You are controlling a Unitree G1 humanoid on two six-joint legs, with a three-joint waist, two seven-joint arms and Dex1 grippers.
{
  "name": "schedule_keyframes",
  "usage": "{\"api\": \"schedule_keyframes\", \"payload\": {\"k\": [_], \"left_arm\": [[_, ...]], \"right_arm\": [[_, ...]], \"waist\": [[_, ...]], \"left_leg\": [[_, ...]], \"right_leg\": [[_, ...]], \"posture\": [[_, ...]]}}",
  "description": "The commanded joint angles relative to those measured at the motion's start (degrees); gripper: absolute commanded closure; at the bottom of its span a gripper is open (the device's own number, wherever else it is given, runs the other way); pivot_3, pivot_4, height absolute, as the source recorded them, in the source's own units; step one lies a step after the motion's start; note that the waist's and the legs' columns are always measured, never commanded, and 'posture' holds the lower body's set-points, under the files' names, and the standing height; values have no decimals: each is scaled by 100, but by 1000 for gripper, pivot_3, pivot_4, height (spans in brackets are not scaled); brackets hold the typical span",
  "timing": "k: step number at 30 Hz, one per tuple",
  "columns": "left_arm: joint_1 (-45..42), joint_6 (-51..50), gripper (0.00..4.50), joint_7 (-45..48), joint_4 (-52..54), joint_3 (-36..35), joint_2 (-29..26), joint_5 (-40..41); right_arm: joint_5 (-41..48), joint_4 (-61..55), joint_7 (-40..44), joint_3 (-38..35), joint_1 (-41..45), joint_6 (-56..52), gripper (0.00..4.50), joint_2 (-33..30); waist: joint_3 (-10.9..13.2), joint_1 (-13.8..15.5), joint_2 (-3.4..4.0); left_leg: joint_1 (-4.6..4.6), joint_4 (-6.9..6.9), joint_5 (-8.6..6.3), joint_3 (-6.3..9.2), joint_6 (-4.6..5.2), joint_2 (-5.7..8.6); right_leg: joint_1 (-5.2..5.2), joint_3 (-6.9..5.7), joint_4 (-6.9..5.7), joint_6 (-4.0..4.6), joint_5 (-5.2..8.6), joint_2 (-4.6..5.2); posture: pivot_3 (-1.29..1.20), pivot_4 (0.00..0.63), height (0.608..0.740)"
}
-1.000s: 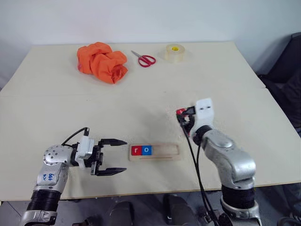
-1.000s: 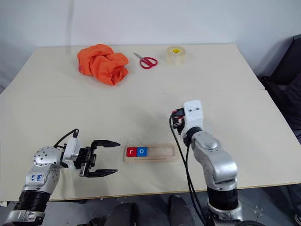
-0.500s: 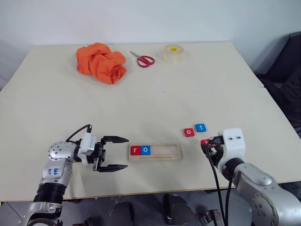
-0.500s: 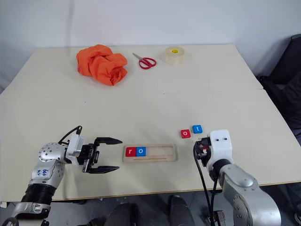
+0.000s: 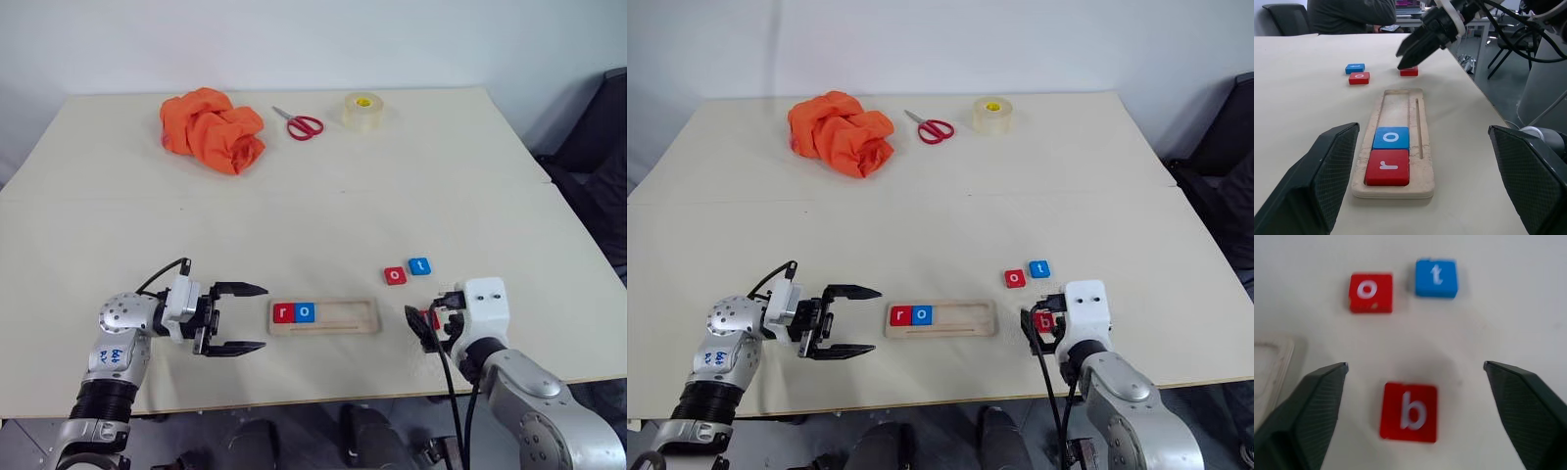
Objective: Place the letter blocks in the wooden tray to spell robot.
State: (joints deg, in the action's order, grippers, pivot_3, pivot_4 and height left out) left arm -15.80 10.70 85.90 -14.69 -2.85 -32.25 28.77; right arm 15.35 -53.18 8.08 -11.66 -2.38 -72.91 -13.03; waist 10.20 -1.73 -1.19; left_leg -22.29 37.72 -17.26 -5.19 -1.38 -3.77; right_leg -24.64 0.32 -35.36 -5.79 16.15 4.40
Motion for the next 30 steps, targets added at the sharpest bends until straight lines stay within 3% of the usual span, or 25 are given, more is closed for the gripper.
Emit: {"api": "schedule_keyframes", "payload": {"k": [1,8,12,15,21,30], "left_arm": [[4,69,0,37,104,-39,14,38],[-13,118,0,36,80,-16,79,13],[62,174,0,19,131,-7,118,13],[148,202,0,-55,210,-13,153,16],[580,189,0,-328,644,-67,203,36],[1162,120,0,-734,1283,-121,188,77]], "right_arm": [[281,-44,712,-77,135,265,13,-814],[716,758,2551,-66,367,1264,13,-2907],[572,1682,3898,334,508,2365,13,-4204],[423,2355,4721,672,678,3247,13,-4816],[189,3252,5612,1254,1152,4203,13,-5146],[-256,3970,5898,2015,1739,4520,13,-4899]], "waist": [[0,-1,0],[3,6,-4],[5,12,-7],[7,7,-9],[9,3,-10],[10,24,-8]], "left_leg": [[0,1,0,-1,0,1],[2,1,-1,1,3,2],[2,1,-2,1,4,2],[1,2,-6,2,11,2],[0,2,-10,-7,16,1],[-1,17,-10,-8,16,0]], "right_leg": [[0,1,1,-1,-1,1],[6,0,9,-3,-2,0],[8,0,12,-5,-3,-2],[12,-2,23,-9,-4,-2],[10,4,29,-14,-7,-1],[11,5,26,-15,-9,4]], "posture": [[0,150,740],[0,150,740],[0,150,740],[0,150,740],[0,150,740],[0,150,740]]}}
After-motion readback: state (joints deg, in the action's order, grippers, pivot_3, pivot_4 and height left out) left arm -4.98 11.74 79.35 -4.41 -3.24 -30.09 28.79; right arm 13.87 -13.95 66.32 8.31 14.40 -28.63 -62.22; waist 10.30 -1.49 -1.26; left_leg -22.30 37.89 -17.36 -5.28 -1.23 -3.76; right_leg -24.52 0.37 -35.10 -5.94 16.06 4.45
